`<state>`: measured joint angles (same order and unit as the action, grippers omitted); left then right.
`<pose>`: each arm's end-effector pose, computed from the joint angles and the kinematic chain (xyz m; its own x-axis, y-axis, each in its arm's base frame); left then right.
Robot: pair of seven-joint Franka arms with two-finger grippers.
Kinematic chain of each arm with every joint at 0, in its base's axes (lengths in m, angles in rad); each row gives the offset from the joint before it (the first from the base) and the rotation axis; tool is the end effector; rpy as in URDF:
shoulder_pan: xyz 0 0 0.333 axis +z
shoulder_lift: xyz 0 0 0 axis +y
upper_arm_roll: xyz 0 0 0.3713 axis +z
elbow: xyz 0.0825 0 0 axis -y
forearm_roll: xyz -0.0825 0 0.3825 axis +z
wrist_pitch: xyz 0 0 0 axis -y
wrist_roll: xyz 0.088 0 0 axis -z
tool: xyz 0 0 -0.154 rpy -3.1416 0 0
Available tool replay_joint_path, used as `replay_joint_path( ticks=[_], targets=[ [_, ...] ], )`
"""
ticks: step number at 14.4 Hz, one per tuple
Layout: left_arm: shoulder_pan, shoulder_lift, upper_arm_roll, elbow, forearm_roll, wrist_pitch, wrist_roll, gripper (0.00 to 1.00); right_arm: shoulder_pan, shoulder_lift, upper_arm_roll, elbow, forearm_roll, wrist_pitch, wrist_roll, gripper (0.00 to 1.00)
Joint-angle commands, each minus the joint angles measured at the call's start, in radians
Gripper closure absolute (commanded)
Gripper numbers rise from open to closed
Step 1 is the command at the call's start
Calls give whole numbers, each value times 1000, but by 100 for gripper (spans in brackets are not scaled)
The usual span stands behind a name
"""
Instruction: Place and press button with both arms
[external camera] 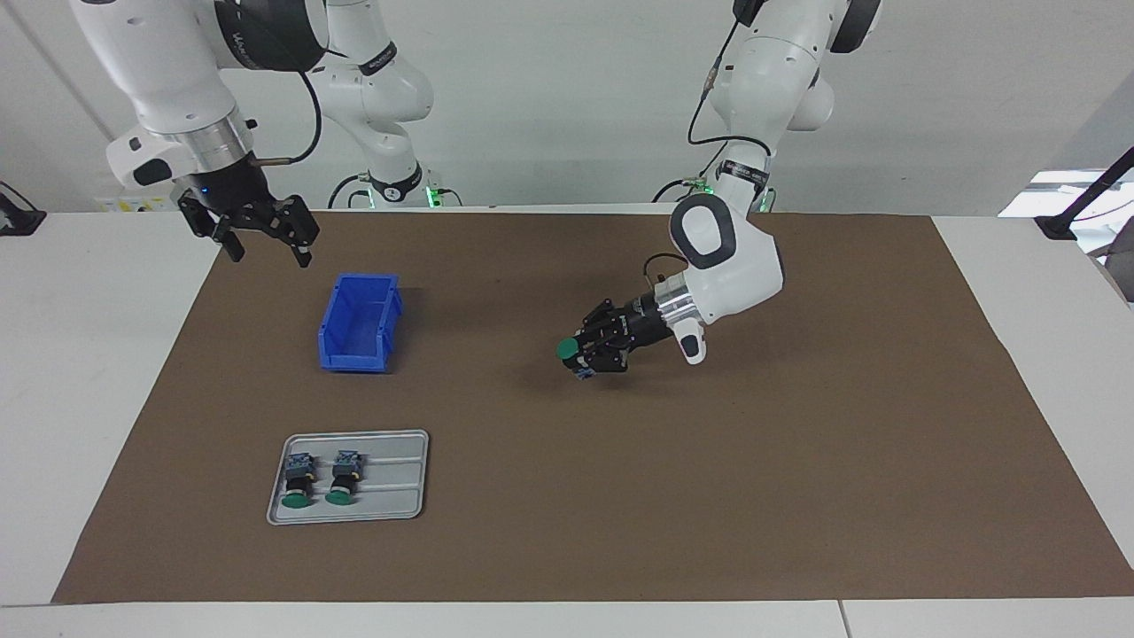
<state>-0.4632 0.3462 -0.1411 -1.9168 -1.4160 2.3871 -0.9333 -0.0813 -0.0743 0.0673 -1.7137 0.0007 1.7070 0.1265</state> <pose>0.5400 -0.4140 0.3627 0.1656 0.5071 -0.8458 0.9861 -0.0714 0.1502 0.5402 -0.0061 0.6177 0.9879 -0.1399 0.0674 -0.1400 -0.9901 -0.0042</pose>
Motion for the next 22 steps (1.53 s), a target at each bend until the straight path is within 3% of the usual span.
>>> replay_joint_path(
  ticks=[1, 3, 8, 16, 19, 21, 22],
  targets=[
    [6, 39, -3, -1, -143, -43, 127, 100, -9, -25, 0, -27, 15, 0, -22, 1],
    [14, 79, 1, -2, -262, -136, 241, 100, -9, -25, 2, -27, 15, 0, -22, 1],
    [55, 160, 0, 19, -302, -261, 373, 100, -9, -25, 2, -27, 15, 0, -22, 1],
    [72, 203, 2, 19, -302, -275, 439, 99, -9, -25, 0, -27, 15, 0, -22, 1],
    [74, 203, 3, 10, -301, -266, 441, 91, -9, -25, 2, -27, 15, 0, -22, 1],
    [86, 203, 5, 6, -301, -261, 441, 75, -9, -25, 0, -27, 15, 0, -22, 1],
    [87, 203, 5, 2, -301, -256, 441, 41, -9, -25, 2, -27, 15, 0, -22, 1]
  ],
)
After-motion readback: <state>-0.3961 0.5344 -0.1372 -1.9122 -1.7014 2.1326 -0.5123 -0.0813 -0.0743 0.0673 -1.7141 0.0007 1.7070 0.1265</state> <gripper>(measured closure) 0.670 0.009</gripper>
